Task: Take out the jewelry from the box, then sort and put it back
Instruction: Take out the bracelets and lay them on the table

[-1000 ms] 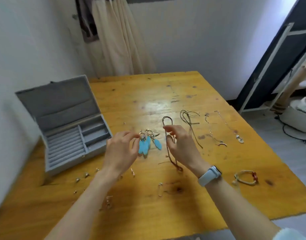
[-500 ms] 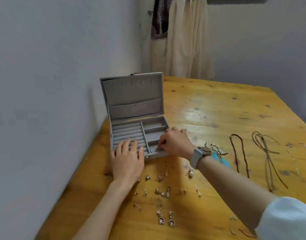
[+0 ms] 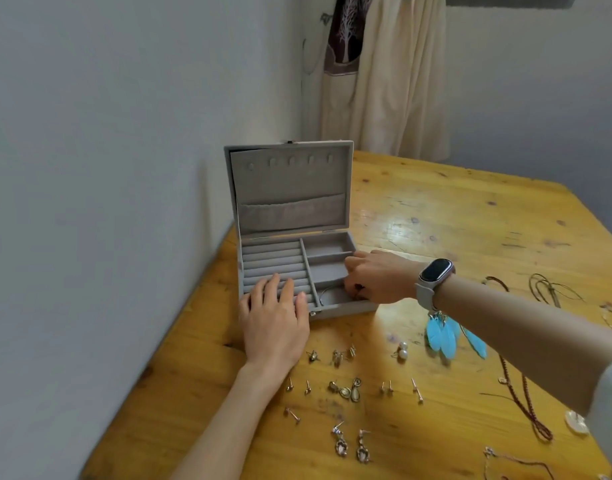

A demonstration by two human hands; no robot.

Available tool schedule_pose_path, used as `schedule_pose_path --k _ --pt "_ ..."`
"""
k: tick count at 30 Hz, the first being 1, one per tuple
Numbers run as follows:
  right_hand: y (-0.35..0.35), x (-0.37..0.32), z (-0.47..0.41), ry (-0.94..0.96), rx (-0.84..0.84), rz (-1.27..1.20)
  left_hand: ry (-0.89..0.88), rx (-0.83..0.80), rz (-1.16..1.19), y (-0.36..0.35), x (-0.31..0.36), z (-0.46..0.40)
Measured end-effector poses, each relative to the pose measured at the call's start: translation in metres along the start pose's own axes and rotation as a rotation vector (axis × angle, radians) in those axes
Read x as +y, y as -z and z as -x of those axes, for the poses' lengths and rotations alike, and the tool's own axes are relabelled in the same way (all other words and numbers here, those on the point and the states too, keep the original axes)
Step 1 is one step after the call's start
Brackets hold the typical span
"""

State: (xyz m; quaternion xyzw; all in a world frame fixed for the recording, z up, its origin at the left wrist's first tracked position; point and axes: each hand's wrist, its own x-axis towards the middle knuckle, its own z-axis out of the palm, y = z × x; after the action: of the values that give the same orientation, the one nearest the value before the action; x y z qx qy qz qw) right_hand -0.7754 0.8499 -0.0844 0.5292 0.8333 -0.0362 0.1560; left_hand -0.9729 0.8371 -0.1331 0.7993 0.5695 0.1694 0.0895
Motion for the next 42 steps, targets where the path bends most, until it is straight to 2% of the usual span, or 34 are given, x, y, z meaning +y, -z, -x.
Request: schedule_pose_path --k 2,6,8,11,13,16,18,20,22,26,30,32,36,42 --pt "0.002 -0.001 0.003 -0.074 0.069 -0.223 0.0 -0.006 0.006 0.001 0.0 0.0" --pt "0.026 -0.005 0.018 -0.217 0.331 -0.901 0.032 -0.01 0.129 0.004 -0.001 -0.005" --pt "0.043 -0.009 0.028 -0.216 0.422 -1.06 0.066 0.02 0.329 0.01 0.001 -0.007" --pt "0.07 -0.022 0.047 -0.176 0.453 -1.153 0.154 0.021 0.813 0.032 0.016 -0.003" --pt "0.084 -0.033 0.064 -0.132 0.431 -1.204 0.19 -0.076 1.147 0.048 0.032 0.003" --pt "0.091 -0.05 0.095 -0.073 0.398 -1.352 0.257 -0.338 1.625 0.064 0.053 0.016" --pt "0.082 -0.06 0.117 -0.098 0.415 -1.415 0.291 -0.523 1.785 0.068 0.063 0.03" --pt "0.06 -0.068 0.139 -0.184 0.453 -1.42 0.287 -0.675 1.771 0.064 0.072 0.049" --pt "0.031 -0.076 0.162 -0.304 0.503 -1.432 0.286 -0.749 1.705 0.058 0.084 0.073" --pt "-0.024 -0.099 0.212 -0.538 0.623 -1.447 0.327 -0.706 1.487 0.041 0.108 0.122" --pt "-0.065 -0.126 0.255 -0.709 0.737 -1.426 0.28 -0.696 1.279 0.026 0.128 0.168" --pt "-0.082 -0.136 0.269 -0.753 0.736 -1.399 0.216 -0.644 1.132 0.017 0.138 0.186" --pt "-0.108 -0.144 0.285 -0.858 0.731 -1.275 -0.036 -0.415 0.689 -0.004 0.151 0.204" --pt "-0.129 -0.141 0.288 -0.883 0.685 -0.91 -0.29 -0.188 0.344 -0.02 0.158 0.209"
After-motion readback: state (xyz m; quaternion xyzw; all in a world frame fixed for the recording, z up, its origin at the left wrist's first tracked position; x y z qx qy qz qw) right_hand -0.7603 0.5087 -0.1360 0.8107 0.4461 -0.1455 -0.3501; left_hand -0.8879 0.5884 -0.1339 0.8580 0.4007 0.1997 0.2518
